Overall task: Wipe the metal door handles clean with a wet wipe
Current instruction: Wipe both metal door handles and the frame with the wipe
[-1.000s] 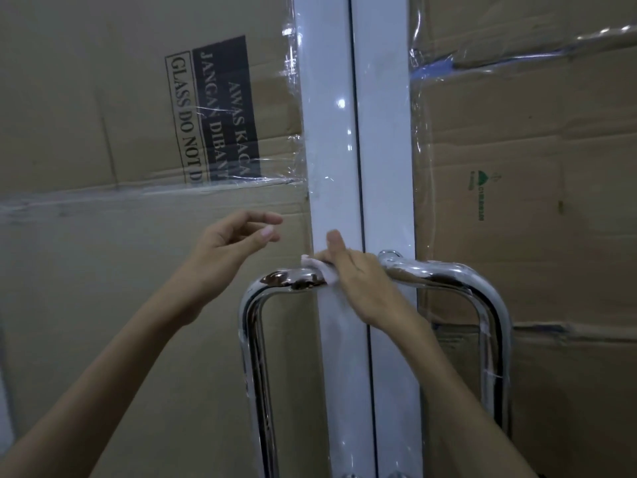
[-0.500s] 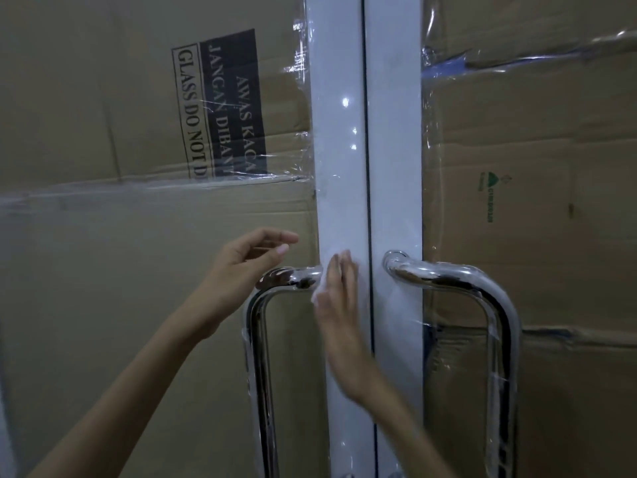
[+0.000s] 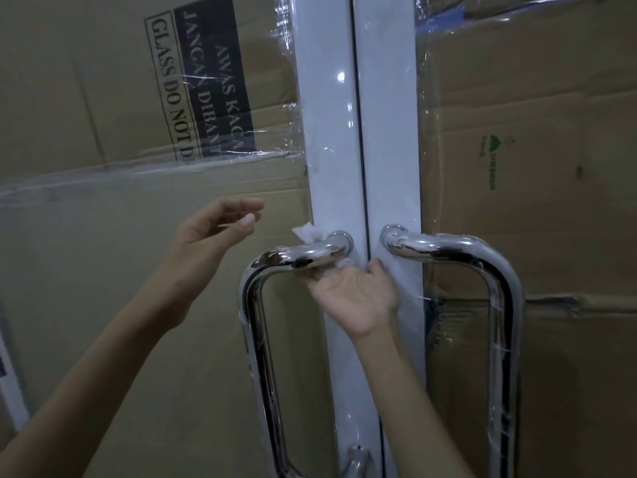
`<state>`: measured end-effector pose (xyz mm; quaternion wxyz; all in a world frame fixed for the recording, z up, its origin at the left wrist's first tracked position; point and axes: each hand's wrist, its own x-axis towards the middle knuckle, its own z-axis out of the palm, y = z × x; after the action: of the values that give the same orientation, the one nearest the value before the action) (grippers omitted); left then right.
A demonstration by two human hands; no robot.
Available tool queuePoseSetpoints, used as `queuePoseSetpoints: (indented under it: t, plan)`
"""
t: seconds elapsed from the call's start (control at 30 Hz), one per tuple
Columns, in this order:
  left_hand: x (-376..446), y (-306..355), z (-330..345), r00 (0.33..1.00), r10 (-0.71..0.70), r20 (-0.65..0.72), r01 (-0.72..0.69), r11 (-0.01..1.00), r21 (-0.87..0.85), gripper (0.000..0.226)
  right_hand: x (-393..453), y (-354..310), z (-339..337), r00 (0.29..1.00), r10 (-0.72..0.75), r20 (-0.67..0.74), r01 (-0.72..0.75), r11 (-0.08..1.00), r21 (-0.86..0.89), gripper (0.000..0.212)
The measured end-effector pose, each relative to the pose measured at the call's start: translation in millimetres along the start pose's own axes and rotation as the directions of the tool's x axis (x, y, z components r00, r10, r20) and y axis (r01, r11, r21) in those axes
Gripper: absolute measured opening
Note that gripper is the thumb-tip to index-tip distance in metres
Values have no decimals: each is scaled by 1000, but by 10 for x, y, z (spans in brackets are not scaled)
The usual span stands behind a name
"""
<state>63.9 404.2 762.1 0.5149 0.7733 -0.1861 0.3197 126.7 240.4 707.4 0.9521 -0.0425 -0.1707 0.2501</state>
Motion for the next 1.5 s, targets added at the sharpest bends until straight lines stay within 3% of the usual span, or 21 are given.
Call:
queuePoseSetpoints:
  t: [0.17, 0.3, 0.47, 0.57, 0.63, 0.73, 0.8, 0.83, 0.9, 0.97, 1.03, 1.1, 1.17, 1.2, 1.3, 1.33, 1.43, 1.5]
  plan:
    - [-52, -19, 48, 1000, -2, 0, 2, 1000, -19, 21, -189, 109, -160, 998, -49, -30, 47, 998, -51, 73]
    - [-77, -81, 133, 998, -4, 57, 2, 1000, 28, 20, -50, 97, -141, 987, -94, -128, 90, 995, -37, 39]
    - [-11, -178, 254, 988, 141, 64, -155, 919, 362, 13, -74, 247, -140, 960, -152, -234, 97, 968, -231, 13]
    - [59, -135, 292, 976, 189, 109, -218, 809, 546, 27, -55, 183, -137, 891, -344, -297, 226, 903, -366, 7]
    - [94, -134, 300, 975, 194, 111, -223, 810, 543, 29, -37, 198, -184, 772, -589, -238, 368, 720, -589, 10]
    - [125, -188, 281, 977, 206, 64, -211, 858, 467, 24, -80, 269, -265, 549, -826, 131, 467, 173, -867, 21]
    - [113, -204, 271, 982, 187, 22, -182, 908, 378, 19, -59, 252, -266, 464, -752, 469, 519, -198, -832, 26]
    - [114, -195, 278, 985, 172, 12, -167, 933, 319, 16, -26, 229, -261, 445, -636, 631, 537, -374, -756, 26]
    - [85, -175, 301, 993, 121, -2, -119, 980, 158, 13, 66, 167, -283, 475, -423, 772, 511, -581, -633, 27]
    - [41, -185, 297, 995, 99, -17, -97, 992, 85, 15, 101, 91, -288, 524, -482, 702, 453, -540, -709, 30]
    - [-3, -236, 274, 994, 104, -26, -101, 990, 95, 14, 49, 71, -303, 505, -544, 670, 414, -529, -741, 30]
    - [-38, -295, 242, 994, 104, -25, -100, 989, 106, 15, -40, 86, -341, 464, -335, 820, 441, -716, -542, 28]
    - [-61, -321, 215, 993, 112, -30, -108, 988, 109, 18, -71, 56, -362, 440, -138, 887, 498, -785, -369, 25]
    - [-70, -325, 208, 992, 116, -38, -112, 987, 111, 20, -60, 8, -328, 456, -162, 875, 502, -765, -403, 24]
    - [-86, -333, 234, 991, 122, -63, -113, 986, 121, 19, 4, -108, -207, 510, -410, 756, 451, -621, -641, 24]
    - [-92, -335, 248, 989, 129, -73, -119, 984, 130, 17, -1, -70, -169, 515, -412, 751, 441, -624, -645, 24]
    - [-98, -347, 302, 983, 148, -108, -135, 983, 122, 15, -11, 165, -167, 500, -183, 846, 505, -732, -457, 23]
    - [-105, -358, 318, 979, 143, -148, -132, 988, 82, 15, -13, 146, -155, 517, -126, 847, 519, -740, -427, 21]
